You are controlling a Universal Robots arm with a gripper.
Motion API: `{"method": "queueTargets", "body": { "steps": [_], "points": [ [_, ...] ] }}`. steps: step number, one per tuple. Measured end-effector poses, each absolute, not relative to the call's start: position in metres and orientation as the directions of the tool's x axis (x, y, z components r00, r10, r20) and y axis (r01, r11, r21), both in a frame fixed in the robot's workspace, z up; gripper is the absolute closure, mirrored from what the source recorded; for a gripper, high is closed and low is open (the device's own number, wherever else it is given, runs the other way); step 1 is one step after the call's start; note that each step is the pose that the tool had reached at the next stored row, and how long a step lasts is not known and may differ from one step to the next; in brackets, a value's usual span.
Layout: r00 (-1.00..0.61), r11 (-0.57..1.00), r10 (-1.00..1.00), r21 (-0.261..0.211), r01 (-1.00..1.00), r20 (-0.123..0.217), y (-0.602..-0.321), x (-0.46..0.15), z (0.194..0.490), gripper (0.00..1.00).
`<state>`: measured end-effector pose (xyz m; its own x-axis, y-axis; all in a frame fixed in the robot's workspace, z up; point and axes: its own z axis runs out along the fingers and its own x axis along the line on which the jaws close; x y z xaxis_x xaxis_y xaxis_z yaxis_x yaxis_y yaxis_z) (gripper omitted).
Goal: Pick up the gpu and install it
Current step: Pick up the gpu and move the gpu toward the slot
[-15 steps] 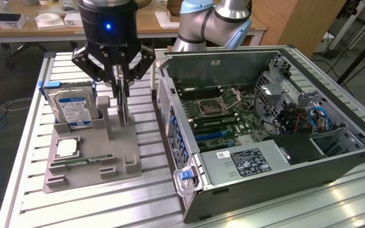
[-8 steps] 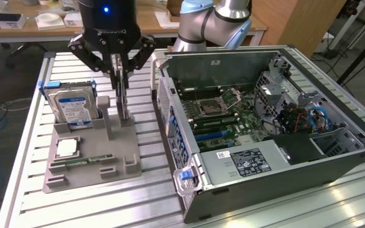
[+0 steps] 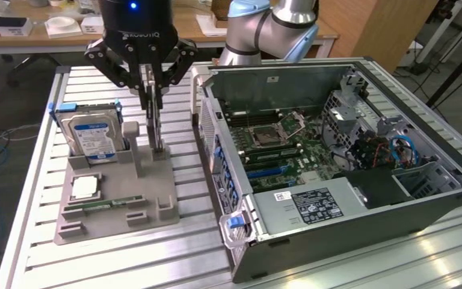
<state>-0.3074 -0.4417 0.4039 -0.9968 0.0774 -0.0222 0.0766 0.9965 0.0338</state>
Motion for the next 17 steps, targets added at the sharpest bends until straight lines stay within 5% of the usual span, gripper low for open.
{"method": "queueTargets", "body": {
  "steps": [17],
  "points": [
    [-0.997, 0.997, 0.075, 0.034, 0.074, -0.022, -0.4417, -0.2978, 0.4039, 0.74]
  ]
}}
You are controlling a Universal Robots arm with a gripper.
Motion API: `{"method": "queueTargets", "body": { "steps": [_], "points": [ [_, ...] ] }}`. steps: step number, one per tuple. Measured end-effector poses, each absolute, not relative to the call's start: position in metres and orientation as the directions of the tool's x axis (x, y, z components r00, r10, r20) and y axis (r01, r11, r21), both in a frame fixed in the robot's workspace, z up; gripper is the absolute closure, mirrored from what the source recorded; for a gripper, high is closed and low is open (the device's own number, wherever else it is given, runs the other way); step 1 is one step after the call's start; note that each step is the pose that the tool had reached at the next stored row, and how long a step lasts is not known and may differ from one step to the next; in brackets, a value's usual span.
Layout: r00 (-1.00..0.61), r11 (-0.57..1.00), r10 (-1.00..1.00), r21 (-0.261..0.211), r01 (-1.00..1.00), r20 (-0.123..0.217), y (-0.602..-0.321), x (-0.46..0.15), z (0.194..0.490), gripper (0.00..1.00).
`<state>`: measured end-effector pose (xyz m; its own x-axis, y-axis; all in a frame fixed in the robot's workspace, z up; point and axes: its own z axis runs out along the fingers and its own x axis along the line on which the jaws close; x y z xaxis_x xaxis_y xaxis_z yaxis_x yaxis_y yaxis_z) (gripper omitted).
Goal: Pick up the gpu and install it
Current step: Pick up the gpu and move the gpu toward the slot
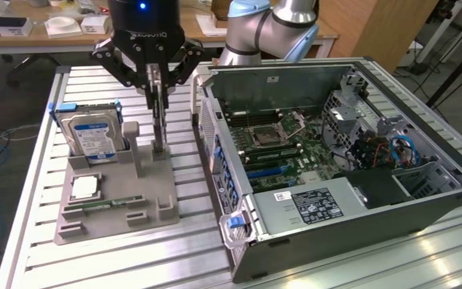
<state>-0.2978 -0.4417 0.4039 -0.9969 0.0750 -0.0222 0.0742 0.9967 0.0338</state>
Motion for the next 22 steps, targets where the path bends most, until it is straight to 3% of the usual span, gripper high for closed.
{"method": "queueTargets", "body": {
  "steps": [22],
  "points": [
    [-0.998, 0.997, 0.066, 0.033, 0.065, -0.018, -0.442, -0.251, 0.41, 0.74]
  ]
}}
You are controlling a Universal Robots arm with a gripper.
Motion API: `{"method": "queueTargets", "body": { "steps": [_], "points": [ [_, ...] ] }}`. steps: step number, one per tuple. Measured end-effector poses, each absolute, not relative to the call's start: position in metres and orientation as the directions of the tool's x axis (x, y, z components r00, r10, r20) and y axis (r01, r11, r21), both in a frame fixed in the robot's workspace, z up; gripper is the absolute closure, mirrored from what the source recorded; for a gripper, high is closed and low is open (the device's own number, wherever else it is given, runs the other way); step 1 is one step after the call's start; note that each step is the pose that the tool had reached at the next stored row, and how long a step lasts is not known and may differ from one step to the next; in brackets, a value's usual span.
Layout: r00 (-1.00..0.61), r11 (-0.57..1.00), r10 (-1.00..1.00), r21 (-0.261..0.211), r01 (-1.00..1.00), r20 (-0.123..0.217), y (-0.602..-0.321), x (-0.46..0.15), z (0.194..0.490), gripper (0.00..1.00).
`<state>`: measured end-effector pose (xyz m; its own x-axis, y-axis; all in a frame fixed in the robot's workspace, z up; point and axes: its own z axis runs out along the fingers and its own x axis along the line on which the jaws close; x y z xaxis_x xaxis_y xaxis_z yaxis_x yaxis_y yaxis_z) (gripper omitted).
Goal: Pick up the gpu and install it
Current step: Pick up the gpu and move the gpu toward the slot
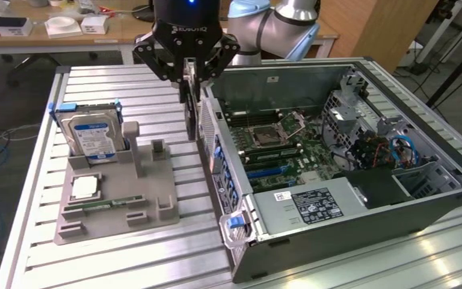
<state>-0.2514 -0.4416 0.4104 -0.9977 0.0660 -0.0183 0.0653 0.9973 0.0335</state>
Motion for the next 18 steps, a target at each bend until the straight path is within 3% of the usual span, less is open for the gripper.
{"method": "queueTargets", "body": {
  "steps": [18],
  "points": [
    [-0.998, 0.997, 0.066, 0.033, 0.065, -0.018, -0.442, -0.175, 0.41, 0.74]
  ]
}}
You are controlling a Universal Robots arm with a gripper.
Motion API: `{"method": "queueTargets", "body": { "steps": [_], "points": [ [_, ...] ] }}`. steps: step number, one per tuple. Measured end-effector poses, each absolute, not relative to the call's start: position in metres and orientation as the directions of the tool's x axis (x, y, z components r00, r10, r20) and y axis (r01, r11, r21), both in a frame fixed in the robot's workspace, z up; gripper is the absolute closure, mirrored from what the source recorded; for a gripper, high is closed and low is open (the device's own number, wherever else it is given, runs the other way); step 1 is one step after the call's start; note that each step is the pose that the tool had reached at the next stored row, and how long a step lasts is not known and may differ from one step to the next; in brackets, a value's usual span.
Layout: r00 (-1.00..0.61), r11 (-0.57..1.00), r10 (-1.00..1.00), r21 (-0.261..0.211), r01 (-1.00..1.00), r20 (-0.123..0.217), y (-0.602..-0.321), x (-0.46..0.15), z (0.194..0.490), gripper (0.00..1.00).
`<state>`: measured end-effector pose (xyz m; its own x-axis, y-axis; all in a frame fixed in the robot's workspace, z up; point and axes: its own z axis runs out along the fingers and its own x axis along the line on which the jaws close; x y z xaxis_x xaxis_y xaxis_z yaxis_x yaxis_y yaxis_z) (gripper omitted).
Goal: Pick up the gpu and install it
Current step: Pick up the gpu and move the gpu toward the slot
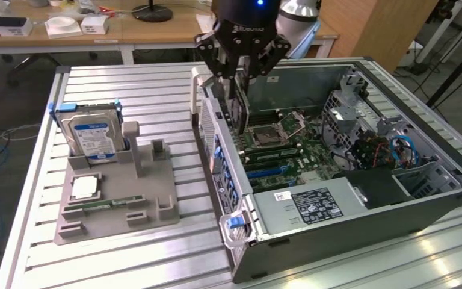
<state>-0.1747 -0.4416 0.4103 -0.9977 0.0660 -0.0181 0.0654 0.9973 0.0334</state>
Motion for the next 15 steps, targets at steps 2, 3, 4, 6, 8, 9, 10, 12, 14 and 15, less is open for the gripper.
{"method": "queueTargets", "body": {
  "steps": [2, 3, 4, 6, 8, 9, 10, 12, 14, 15],
  "points": [
    [-0.998, 0.997, 0.066, 0.033, 0.065, -0.018, -0.442, -0.165, 0.41, 0.74],
    [-0.998, 0.997, 0.066, 0.033, 0.065, -0.018, -0.442, -0.161, 0.41, 0.74],
    [-0.998, 0.997, 0.066, 0.033, 0.065, -0.018, -0.442, -0.157, 0.41, 0.74],
    [-0.998, 0.997, 0.066, 0.033, 0.065, -0.018, -0.442, -0.147, 0.41, 0.74],
    [-0.998, 0.997, 0.066, 0.033, 0.065, -0.018, -0.442, -0.138, 0.41, 0.74],
    [-0.998, 0.997, 0.066, 0.033, 0.065, -0.018, -0.442, -0.134, 0.41, 0.74],
    [-0.998, 0.997, 0.066, 0.033, 0.065, -0.018, -0.442, -0.129, 0.41, 0.74],
    [-0.998, 0.997, 0.066, 0.033, 0.065, -0.018, -0.442, -0.121, 0.41, 0.74],
    [-0.998, 0.997, 0.066, 0.033, 0.065, -0.018, -0.442, -0.113, 0.41, 0.74],
    [-0.998, 0.997, 0.066, 0.033, 0.065, -0.018, -0.442, -0.109, 0.41, 0.74]
  ]
}}
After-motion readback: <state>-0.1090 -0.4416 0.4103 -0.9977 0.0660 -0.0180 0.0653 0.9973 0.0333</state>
